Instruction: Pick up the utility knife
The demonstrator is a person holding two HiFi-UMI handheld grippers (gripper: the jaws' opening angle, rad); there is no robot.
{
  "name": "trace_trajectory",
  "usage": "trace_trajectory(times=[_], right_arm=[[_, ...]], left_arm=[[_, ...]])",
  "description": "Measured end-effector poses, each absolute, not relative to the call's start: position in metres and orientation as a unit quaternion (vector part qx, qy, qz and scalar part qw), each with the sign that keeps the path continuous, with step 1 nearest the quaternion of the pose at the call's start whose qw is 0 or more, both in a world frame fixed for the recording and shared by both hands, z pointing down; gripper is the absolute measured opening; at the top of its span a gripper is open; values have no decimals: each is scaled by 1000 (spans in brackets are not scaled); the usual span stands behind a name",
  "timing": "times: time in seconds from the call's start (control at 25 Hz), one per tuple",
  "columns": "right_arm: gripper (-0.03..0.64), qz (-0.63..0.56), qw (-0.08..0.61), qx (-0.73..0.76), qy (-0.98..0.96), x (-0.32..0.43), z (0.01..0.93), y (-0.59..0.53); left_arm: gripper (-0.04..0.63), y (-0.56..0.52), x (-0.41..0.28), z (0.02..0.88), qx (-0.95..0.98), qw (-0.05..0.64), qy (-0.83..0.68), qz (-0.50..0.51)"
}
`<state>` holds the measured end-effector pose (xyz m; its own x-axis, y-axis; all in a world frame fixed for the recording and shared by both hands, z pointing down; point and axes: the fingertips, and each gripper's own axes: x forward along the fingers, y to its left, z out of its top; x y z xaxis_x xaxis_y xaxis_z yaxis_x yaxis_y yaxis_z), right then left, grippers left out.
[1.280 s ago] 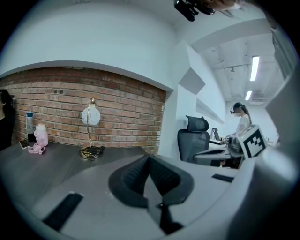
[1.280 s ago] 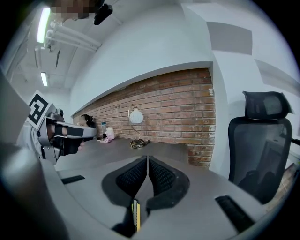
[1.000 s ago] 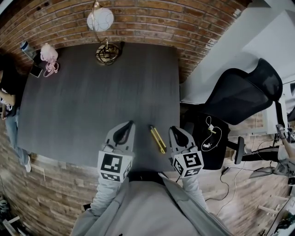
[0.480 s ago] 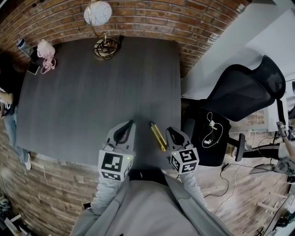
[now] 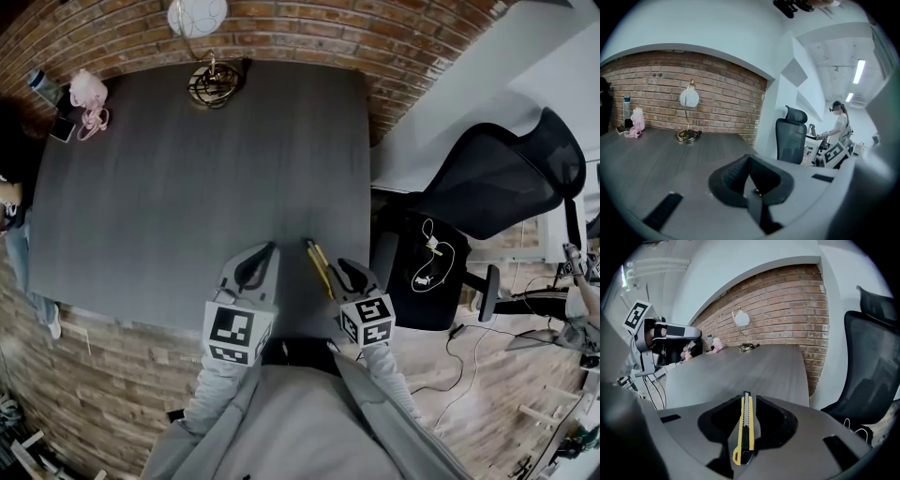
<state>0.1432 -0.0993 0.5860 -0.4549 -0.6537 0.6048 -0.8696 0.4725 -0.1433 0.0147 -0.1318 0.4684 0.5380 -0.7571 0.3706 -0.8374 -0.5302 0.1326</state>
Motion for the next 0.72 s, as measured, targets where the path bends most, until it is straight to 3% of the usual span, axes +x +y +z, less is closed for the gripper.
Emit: trace_trajectory(times=[0.72], right_arm=[[189, 231, 308, 432, -816, 131, 635, -83]], left_arm=[[18, -124, 4, 487, 862, 165, -457, 143]])
